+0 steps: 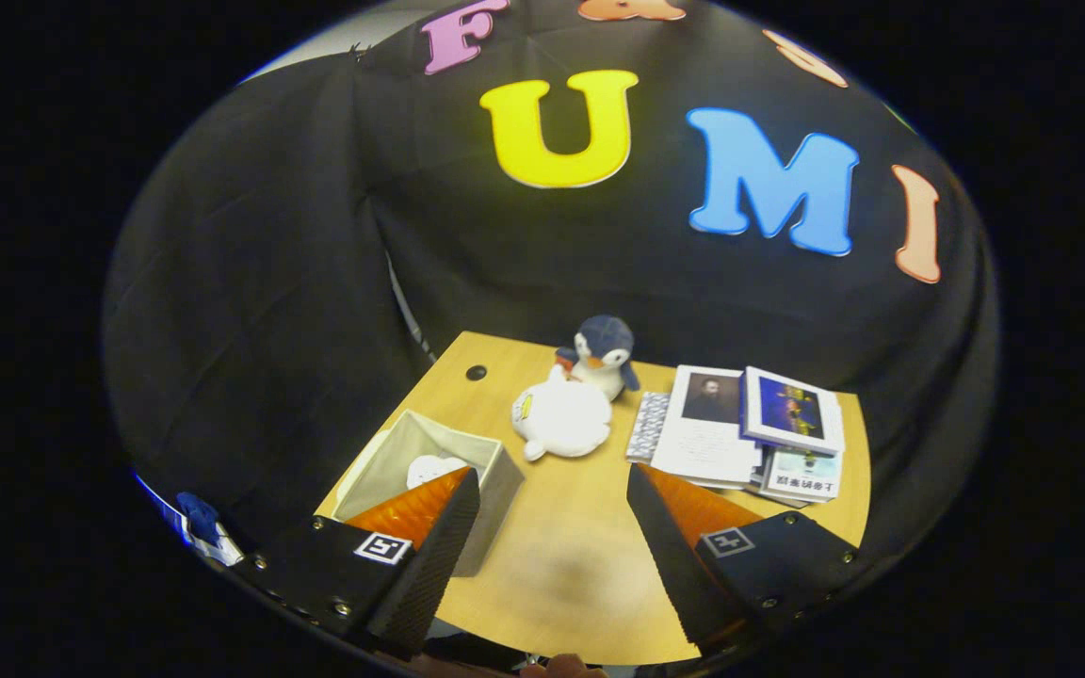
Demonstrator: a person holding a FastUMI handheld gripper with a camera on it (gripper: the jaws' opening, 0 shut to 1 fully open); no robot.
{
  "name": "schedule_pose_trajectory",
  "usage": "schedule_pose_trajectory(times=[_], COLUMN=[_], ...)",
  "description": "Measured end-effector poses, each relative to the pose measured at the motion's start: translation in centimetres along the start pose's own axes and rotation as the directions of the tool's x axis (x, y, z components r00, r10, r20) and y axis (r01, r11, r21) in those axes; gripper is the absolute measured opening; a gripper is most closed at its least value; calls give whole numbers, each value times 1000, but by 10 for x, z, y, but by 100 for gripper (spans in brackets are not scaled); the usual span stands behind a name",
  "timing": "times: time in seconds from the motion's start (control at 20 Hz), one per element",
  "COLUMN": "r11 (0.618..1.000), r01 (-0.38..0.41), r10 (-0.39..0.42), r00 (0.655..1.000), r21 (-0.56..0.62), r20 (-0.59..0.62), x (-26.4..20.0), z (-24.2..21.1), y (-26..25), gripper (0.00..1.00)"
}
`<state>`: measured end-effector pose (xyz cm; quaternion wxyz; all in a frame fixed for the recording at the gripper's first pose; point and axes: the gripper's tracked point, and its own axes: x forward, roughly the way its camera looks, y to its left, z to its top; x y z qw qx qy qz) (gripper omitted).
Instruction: Open the storage box then place both shoes into the box .Put the left shoe in first, then the right shoe, with the right side of both shoes facing outward in a uniform manner.
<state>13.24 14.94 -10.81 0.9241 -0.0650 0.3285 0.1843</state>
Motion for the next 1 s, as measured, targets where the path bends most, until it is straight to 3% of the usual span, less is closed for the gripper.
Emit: schedule_pose_trajectory(times=[0.25,0.4,0.55,0.65,1.0], r11=[993,990,987,983,978], r01=[113,138,150,176,191], r10=[-115,-141,-159,-172,-205], r00=[960,907,830,805,774], r21=[21,37,60,49,87], r20=[256,398,534,568,599], x=[-58,-86,-113,-126,-141], z=[21,20,14,0,-16], y=[-44,-53,-54,-56,-61], gripper=[96,96,96,96,96])
